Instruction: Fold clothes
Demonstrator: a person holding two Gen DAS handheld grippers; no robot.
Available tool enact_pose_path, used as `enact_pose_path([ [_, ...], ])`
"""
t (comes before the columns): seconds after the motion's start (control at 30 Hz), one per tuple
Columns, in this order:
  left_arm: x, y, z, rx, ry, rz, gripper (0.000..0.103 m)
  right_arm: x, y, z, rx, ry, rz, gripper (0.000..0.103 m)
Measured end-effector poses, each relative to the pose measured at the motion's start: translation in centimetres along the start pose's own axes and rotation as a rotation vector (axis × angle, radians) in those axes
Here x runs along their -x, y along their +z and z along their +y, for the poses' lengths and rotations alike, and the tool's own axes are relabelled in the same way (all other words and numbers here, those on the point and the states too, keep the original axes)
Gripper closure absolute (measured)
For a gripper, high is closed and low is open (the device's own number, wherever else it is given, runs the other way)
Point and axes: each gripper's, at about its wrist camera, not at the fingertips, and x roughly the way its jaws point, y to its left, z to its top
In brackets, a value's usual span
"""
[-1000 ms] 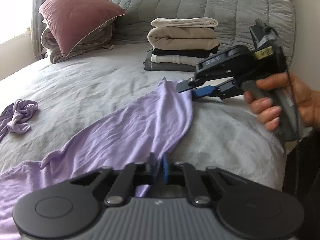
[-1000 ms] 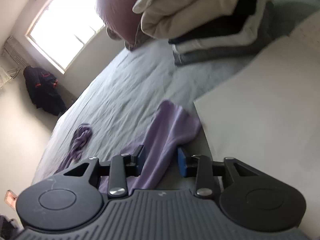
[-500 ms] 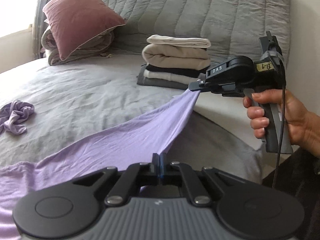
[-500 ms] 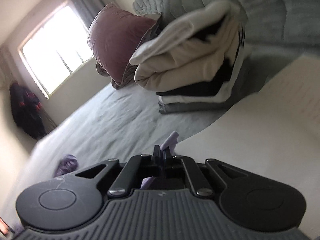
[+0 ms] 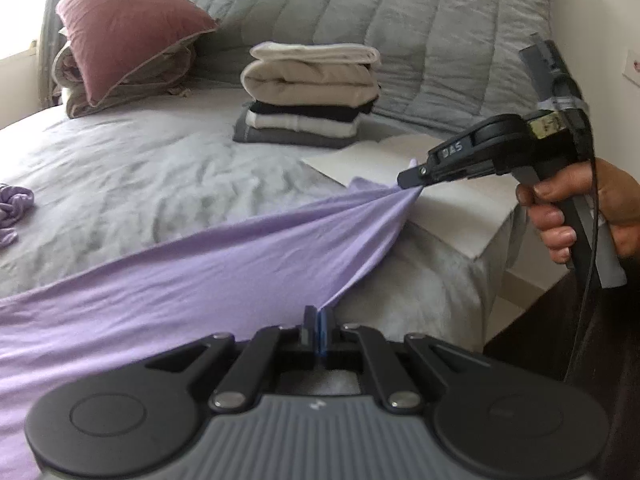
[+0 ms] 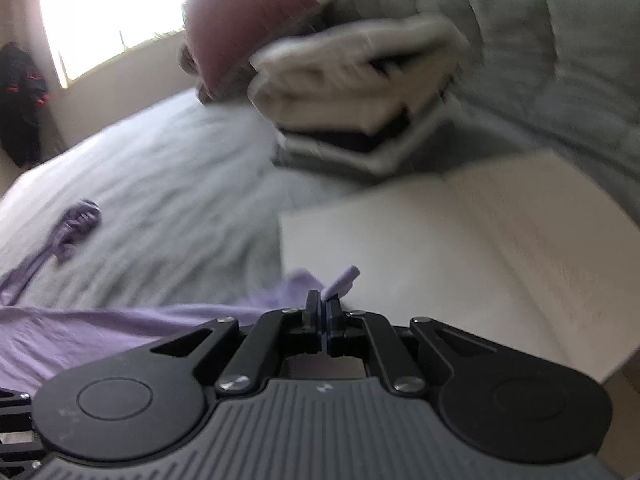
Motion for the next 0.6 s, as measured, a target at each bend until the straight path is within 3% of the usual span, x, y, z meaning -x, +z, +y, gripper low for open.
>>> enact_pose_path([
  [0.07,0.0,-0.2,-0.2,-0.016,-0.003,0.000,0.101,-0.4,-0.6,-0.4,-0.017,-0.010,0.015,0.100],
  [0.13,0.4,-0.1,-0.1,-0.014,-0.017,0.000,0.092,-0.3,-0.7,-0.4,-0.032,-0.028,0.013,0.098],
  [0.17,0.7,0.0,0.0,-0.007,-0.025,-0.001,0.090,0.0,-0.5,-0.3,-0.037,-0.041,0.006,0.088],
  [0.27,2.0,0.3,0.6,0.024,-0.024,-0.025,0.072,0.7,0.3,0.3,-0.025,-0.024,-0.006,0.086],
  [0.37,3.2,0.6,1.9,0.059,0.011,-0.040,0.065,1.5,1.0,1.4,0.008,-0.007,-0.021,0.065],
  [0.6,6.2,0.8,6.1,0.135,0.157,-0.023,0.059,1.4,2.3,5.8,0.073,0.058,-0.002,0.064],
])
